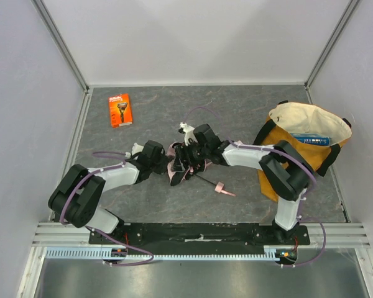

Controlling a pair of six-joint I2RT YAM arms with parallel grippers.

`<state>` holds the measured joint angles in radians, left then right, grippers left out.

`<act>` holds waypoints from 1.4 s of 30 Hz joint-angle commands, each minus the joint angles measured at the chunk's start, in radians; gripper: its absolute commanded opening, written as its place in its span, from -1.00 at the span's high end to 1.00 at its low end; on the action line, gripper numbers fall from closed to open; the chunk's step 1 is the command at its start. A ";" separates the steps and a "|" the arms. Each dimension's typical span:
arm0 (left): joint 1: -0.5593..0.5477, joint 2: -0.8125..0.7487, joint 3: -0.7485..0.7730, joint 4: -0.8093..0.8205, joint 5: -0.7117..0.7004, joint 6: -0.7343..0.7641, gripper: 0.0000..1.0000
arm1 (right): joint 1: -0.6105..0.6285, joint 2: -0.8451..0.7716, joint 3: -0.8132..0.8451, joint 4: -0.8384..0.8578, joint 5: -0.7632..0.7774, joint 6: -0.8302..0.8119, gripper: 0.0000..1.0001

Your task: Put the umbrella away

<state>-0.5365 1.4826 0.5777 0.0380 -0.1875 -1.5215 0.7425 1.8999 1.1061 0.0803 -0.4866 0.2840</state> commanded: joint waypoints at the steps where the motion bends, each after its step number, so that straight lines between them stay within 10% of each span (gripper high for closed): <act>1: 0.004 0.024 -0.026 -0.332 -0.047 0.005 0.96 | 0.012 -0.155 -0.115 -0.126 0.250 0.260 -0.65; 16: -0.014 -0.002 -0.061 -0.282 -0.095 -0.006 0.96 | 0.156 -0.432 -0.180 -0.132 0.508 0.539 -0.49; 37: -0.023 0.019 -0.068 -0.271 -0.093 -0.025 0.96 | 0.376 -0.148 0.166 -0.508 0.908 0.596 -0.01; 42: -0.023 0.021 -0.059 -0.297 -0.104 -0.037 0.96 | 0.406 -0.162 0.120 -0.501 0.901 0.618 0.56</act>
<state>-0.5552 1.4464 0.5690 -0.0380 -0.2222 -1.5566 1.1267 1.7523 1.2266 -0.3946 0.3611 0.8680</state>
